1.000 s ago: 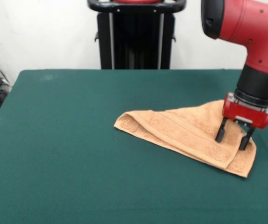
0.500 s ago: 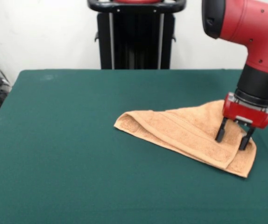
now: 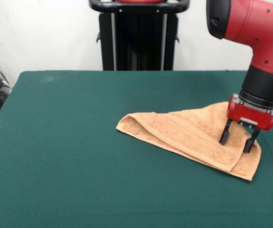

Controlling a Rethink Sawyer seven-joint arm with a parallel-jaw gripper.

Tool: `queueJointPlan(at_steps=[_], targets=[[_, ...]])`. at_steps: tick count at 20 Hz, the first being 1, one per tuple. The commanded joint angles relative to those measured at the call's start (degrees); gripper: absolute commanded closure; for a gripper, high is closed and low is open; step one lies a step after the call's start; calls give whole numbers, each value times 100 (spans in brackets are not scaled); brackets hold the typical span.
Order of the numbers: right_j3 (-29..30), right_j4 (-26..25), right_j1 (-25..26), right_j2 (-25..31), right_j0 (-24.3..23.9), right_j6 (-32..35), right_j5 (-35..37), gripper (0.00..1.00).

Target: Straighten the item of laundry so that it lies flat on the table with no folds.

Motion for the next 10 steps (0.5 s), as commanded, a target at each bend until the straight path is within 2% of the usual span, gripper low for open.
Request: queueJointPlan(at_steps=[1,9,10], targets=[[48,186,203,343,120,1377,128,0],[194,77,119,306,95,1281,80,0],[231,77,104,314,91,1289,61,100]])
